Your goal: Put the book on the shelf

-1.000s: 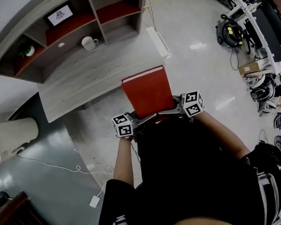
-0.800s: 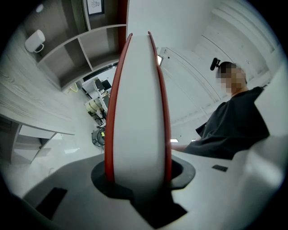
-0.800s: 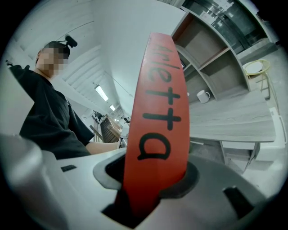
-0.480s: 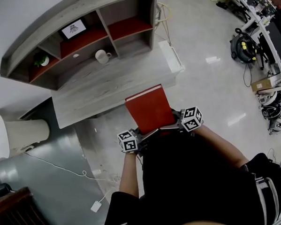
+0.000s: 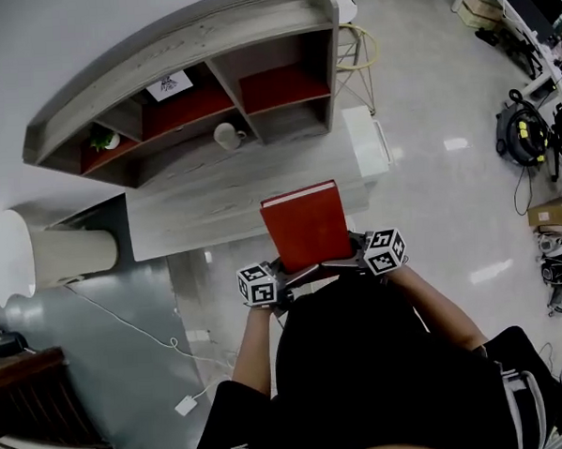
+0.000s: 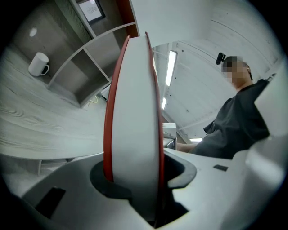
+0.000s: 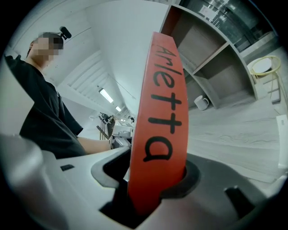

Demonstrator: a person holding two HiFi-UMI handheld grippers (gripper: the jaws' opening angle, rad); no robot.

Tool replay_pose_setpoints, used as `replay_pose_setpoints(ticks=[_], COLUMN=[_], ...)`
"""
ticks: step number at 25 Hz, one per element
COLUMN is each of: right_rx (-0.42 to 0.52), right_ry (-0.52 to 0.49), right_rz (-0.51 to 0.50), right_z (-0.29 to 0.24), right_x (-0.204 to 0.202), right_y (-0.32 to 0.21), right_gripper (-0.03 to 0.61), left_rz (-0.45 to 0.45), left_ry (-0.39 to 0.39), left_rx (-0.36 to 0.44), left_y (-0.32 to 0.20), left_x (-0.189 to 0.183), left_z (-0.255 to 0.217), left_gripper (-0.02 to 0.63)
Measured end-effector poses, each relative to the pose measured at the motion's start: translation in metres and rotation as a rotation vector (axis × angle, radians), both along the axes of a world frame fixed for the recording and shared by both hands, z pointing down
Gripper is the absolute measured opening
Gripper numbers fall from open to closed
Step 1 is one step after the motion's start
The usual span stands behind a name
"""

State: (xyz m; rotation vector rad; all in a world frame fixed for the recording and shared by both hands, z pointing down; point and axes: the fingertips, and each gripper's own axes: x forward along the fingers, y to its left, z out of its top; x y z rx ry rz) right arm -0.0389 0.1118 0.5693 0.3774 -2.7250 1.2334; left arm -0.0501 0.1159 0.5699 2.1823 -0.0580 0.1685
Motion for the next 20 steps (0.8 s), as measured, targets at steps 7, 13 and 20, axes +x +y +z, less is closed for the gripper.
replay_pose_setpoints(ticks=[7,13,20], right_rx=[0.013,0.028,0.038], right_ry=[0.005,0.001,0.097], right_rz=[-0.005,-0.016,-0.056], right_z=[0.003,0.003,0.034], right_x=[0.037,0.053,0.078], right_y=[-0.055,-0.102,-0.157], right_gripper=[0.215,0.22,0.278], left_rz=[-0.023,-0.053,-0.087], left_ry=[-0.043,-0.074,-0.196], left_rx=[0.011,0.046,0.117], left_y=[-0.055,-0.103,-0.154], left_x=[0.035,0.051,0.071], left_z=[0.002,0.002,0.027], left_gripper=[0.193,0.206,0.213])
